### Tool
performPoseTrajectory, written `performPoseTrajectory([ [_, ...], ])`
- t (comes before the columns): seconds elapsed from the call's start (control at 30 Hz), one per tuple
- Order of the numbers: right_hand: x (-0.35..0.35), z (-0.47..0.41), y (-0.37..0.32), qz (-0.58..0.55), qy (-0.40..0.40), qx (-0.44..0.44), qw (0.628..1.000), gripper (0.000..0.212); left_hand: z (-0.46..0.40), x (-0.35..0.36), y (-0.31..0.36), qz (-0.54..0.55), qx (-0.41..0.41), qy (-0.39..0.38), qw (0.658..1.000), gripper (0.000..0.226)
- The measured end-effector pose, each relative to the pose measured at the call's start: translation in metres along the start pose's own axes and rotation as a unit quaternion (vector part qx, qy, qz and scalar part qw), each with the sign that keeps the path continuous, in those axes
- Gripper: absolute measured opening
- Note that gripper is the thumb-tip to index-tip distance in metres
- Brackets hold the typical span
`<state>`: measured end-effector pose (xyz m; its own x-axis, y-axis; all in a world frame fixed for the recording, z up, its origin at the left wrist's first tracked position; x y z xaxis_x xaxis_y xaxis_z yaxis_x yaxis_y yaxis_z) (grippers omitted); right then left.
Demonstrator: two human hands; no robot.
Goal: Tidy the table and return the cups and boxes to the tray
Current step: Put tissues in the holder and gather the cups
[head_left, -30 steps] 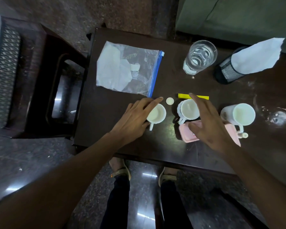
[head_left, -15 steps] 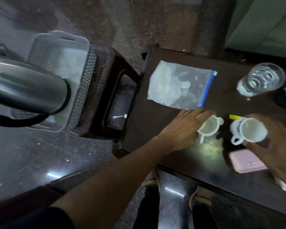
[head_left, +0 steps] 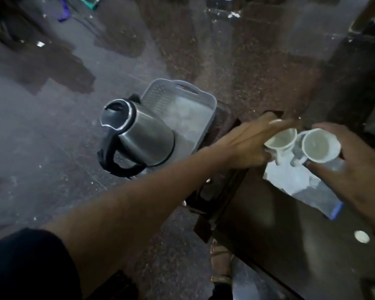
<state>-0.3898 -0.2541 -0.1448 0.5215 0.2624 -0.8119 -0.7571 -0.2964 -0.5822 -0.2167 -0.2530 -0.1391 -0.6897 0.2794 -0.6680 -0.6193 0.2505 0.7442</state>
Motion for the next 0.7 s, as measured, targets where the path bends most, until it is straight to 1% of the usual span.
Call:
performPoseTrajectory([
  [0.03,0.001,-0.018,-0.015,-0.001,0.013,-0.002,1.000,0.057,0.000,-0.017,-0.009,-0.007,0.011,0.004,1.000,0.078],
  [0.07,0.004,-0.037,-0.032,0.004,0.026,-0.017,1.000,0.060,0.000,-0.032,-0.014,-0.023,0.003,0.002,1.000,0.077],
  [0.13,0.014,-0.069,-0.070,0.014,0.036,-0.049,0.998,0.064,-0.003,-0.091,-0.040,-0.049,-0.022,0.034,0.998,0.076],
  [0.23,0.033,-0.111,-0.114,0.009,0.029,-0.099,0.995,0.065,-0.006,-0.144,-0.059,-0.081,-0.011,0.024,0.996,0.073],
  [0.27,0.038,-0.124,-0.128,0.006,0.030,-0.106,0.994,0.065,-0.005,-0.160,-0.065,-0.090,-0.016,0.015,0.996,0.069],
  [0.3,0.045,-0.135,-0.140,-0.001,0.031,-0.112,0.993,0.064,-0.005,-0.178,-0.070,-0.092,-0.005,0.019,0.996,0.066],
  [0.37,0.061,-0.152,-0.162,-0.020,0.025,-0.127,0.991,0.063,-0.002,-0.209,-0.084,-0.098,-0.001,0.022,0.995,0.066],
  [0.43,0.081,-0.165,-0.183,-0.026,0.011,-0.138,0.990,0.060,0.001,-0.229,-0.101,-0.119,-0.016,0.005,0.993,0.067],
  [0.47,0.093,-0.171,-0.193,-0.025,0.000,-0.144,0.989,0.059,0.003,-0.236,-0.112,-0.128,-0.022,-0.012,0.991,0.064],
  [0.57,0.129,-0.184,-0.215,-0.017,-0.021,-0.154,0.988,0.059,0.015,-0.252,-0.136,-0.147,-0.004,-0.028,0.989,0.050],
  [0.7,0.173,-0.196,-0.227,-0.005,-0.046,-0.158,0.986,0.052,0.037,-0.256,-0.187,-0.168,-0.060,-0.044,0.983,0.049],
])
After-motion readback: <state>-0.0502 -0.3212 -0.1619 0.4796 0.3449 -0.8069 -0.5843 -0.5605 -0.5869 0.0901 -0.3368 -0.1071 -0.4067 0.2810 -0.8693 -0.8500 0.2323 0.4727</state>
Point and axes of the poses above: each hand's wrist, its own z-axis away from the middle knuckle, its own x-axis out of the palm, y = z × x, the point moved 10 cm from there along -z, towards the middle knuckle, and after that the axes turned 14 degrees about z, right-handed, at the moved point
